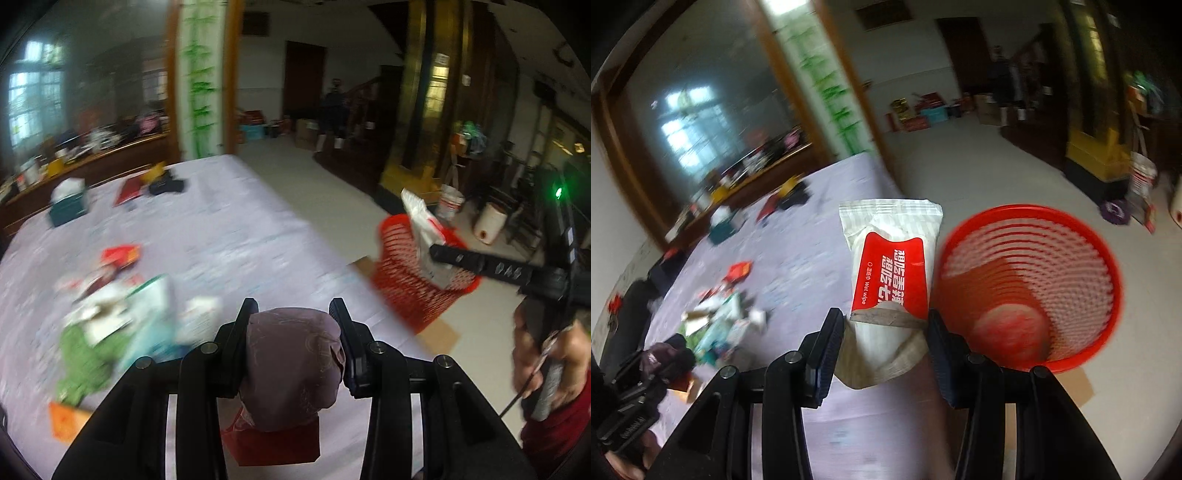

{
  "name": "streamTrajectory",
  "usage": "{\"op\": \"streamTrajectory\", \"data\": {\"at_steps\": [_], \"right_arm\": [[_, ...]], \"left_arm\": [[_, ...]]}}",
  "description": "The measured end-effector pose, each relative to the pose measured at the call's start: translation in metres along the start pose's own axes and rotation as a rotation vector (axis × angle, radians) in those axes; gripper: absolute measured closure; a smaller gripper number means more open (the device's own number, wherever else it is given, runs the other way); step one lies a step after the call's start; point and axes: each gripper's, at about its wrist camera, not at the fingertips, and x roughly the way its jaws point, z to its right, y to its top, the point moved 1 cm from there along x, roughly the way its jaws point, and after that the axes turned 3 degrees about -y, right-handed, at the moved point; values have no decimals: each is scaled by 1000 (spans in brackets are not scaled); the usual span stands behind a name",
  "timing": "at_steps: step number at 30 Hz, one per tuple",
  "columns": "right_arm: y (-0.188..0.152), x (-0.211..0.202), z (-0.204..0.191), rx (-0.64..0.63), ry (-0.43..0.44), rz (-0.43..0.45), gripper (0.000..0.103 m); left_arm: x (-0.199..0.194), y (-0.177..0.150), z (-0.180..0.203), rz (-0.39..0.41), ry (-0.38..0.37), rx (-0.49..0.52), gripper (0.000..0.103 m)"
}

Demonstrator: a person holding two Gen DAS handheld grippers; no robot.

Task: Collect trash
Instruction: 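Carry both items to the red wastebasket and open both tools to drop them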

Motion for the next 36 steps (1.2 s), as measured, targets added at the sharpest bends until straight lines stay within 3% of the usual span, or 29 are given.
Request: {"op": "streamTrajectory", "data": {"at_steps": [7,16,18,21,28,30,32,34,36], "right_arm": [[15,-12,79,120,-58,28,53],[23,1,125,173,-90,11,53],[24,5,126,170,-91,5,51],[24,10,126,152,-110,4,45],[21,3,140,181,-77,34,44],[23,-2,146,185,-104,64,44],[31,-6,160,209,-219,114,44],[41,-10,177,236,-407,194,43],[52,-4,193,237,-669,286,38]], "left_arm": [[68,52,64,-38,-134,5,64],[168,98,114,-115,-230,-43,63],[182,102,118,-127,-243,-66,53],[192,103,119,-124,-238,-88,35],[174,93,106,-116,-212,-90,34],[165,85,100,-113,-204,-84,34],[155,76,95,-104,-195,-75,34],[148,71,91,-90,-185,-67,34],[141,64,85,-83,-180,-60,34]]}}
